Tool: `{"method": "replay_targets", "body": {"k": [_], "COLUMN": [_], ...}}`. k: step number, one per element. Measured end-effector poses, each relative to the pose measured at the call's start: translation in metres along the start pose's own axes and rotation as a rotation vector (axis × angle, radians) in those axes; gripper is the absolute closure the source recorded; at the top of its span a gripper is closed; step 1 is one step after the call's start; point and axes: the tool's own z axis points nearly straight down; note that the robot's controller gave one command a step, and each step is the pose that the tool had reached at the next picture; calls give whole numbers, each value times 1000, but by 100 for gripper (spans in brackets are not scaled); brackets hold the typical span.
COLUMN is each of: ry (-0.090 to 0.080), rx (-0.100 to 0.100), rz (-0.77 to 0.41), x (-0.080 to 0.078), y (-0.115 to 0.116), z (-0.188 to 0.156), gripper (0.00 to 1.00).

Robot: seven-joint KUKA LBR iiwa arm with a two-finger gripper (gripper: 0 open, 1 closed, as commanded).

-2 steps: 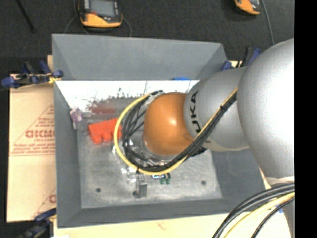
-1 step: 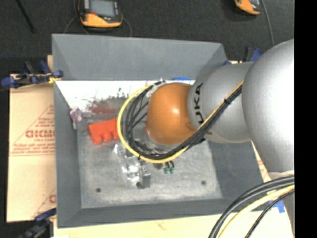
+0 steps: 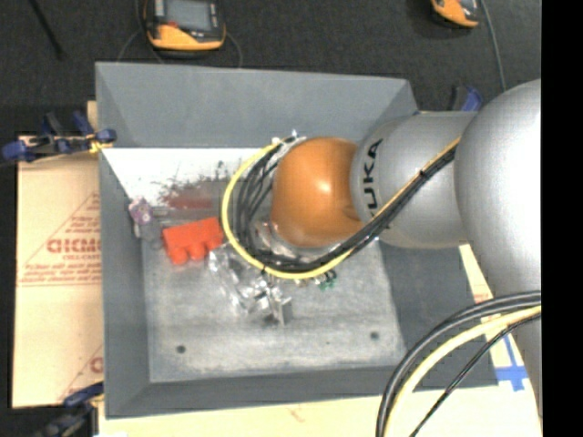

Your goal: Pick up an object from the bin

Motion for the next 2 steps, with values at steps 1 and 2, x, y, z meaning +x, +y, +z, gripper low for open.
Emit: {"method": "replay_targets", "body": {"k": [1, 2], "ry": [7, 14], "rx": [-3, -6], "rz": [154, 155], "x": [-32, -30], "y": [-52, -50], "z": [5, 5], "gripper": [0, 100]}}
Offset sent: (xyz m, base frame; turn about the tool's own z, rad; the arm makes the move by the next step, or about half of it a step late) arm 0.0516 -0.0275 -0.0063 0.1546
